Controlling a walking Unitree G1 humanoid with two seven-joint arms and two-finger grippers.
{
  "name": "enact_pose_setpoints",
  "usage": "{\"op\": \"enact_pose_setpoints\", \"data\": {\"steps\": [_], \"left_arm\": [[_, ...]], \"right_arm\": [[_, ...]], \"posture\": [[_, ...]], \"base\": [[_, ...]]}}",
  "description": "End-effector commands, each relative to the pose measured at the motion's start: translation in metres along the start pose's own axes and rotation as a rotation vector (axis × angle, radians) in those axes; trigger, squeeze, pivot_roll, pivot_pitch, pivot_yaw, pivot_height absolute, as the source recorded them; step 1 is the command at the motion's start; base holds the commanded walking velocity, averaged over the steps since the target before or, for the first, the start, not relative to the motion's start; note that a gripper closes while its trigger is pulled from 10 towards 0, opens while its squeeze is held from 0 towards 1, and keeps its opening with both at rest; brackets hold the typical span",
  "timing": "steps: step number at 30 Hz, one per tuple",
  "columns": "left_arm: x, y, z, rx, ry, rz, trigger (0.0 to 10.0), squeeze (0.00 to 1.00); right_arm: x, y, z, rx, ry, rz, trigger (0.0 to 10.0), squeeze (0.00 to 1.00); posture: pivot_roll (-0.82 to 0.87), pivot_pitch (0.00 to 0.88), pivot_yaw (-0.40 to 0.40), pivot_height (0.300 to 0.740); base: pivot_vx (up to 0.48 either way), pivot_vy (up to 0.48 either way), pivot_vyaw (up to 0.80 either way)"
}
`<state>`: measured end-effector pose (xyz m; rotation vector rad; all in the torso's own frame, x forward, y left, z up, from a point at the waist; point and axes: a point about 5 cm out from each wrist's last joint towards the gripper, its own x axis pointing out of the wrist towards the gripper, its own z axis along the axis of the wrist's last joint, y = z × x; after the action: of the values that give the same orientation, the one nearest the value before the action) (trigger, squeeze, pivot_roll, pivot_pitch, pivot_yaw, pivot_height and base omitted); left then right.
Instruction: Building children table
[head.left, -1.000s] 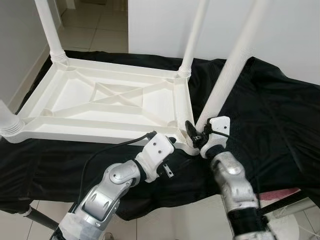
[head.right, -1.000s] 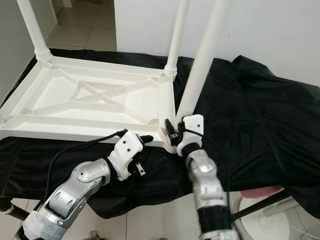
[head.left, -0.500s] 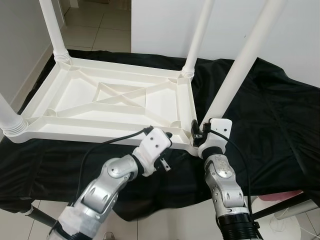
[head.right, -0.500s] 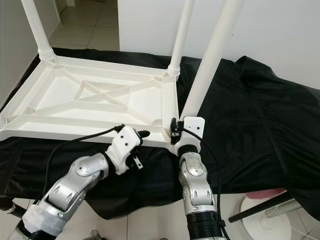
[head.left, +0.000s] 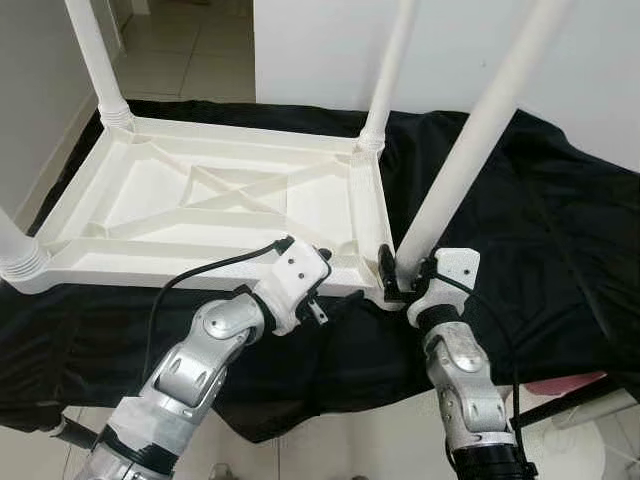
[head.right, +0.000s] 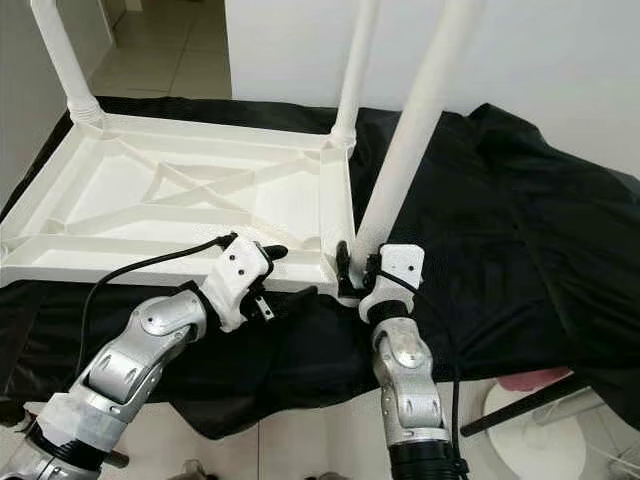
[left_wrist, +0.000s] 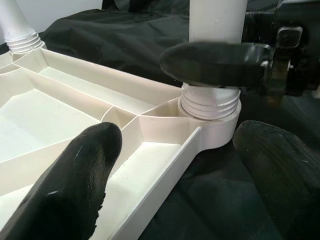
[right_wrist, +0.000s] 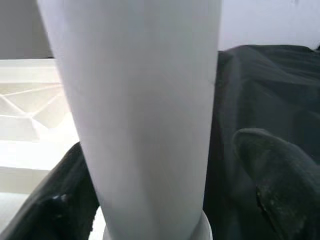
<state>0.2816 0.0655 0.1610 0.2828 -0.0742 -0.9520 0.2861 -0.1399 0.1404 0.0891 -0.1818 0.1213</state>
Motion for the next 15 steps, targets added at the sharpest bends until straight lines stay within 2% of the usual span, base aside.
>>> {"op": "enact_pose_setpoints", "data": {"steps": [1, 3, 4, 6, 7, 10, 15], "left_arm": [[-0.002, -0.001, 0.000, 0.008, -0.001, -0.048, 10.0, 0.00], [-0.004, -0.001, -0.001, 0.008, -0.001, -0.046, 10.0, 0.00], [-0.007, -0.001, -0.004, 0.010, 0.003, -0.045, 10.0, 0.00], [-0.008, -0.001, -0.005, 0.012, 0.006, -0.045, 10.0, 0.00], [-0.008, -0.001, -0.005, 0.014, 0.007, -0.046, 10.0, 0.00], [-0.008, -0.003, 0.000, 0.011, -0.018, -0.061, 10.0, 0.00], [-0.009, -0.001, 0.001, 0.017, -0.023, -0.064, 10.0, 0.00]], "right_arm": [[-0.003, -0.003, 0.001, 0.000, -0.017, 0.039, 10.0, 1.00], [-0.003, -0.006, 0.000, -0.001, -0.014, 0.062, 10.0, 1.00], [-0.003, -0.009, -0.001, 0.006, -0.014, 0.097, 10.0, 0.15], [-0.002, -0.010, -0.001, 0.010, -0.016, 0.110, 10.0, 0.15], [-0.001, -0.011, -0.002, 0.004, -0.011, 0.132, 10.0, 0.00], [0.005, -0.014, -0.003, -0.006, -0.009, 0.254, 10.0, 0.00], [0.009, -0.016, -0.003, -0.010, -0.005, 0.318, 10.0, 0.00]], "posture": [[-0.02, 0.085, -0.062, 0.740], [-0.01, 0.084, -0.062, 0.740], [-0.01, 0.081, -0.060, 0.740], [-0.01, 0.080, -0.060, 0.740], [0.00, 0.081, -0.056, 0.740], [0.00, 0.077, -0.042, 0.740], [0.00, 0.077, -0.034, 0.740]], "base": [[0.000, 0.000, 0.00], [0.000, 0.000, 0.00], [0.000, 0.000, 0.00], [0.000, 0.000, 0.00], [0.000, 0.000, 0.00], [0.000, 0.000, 0.00], [0.000, 0.000, 0.00]]}}
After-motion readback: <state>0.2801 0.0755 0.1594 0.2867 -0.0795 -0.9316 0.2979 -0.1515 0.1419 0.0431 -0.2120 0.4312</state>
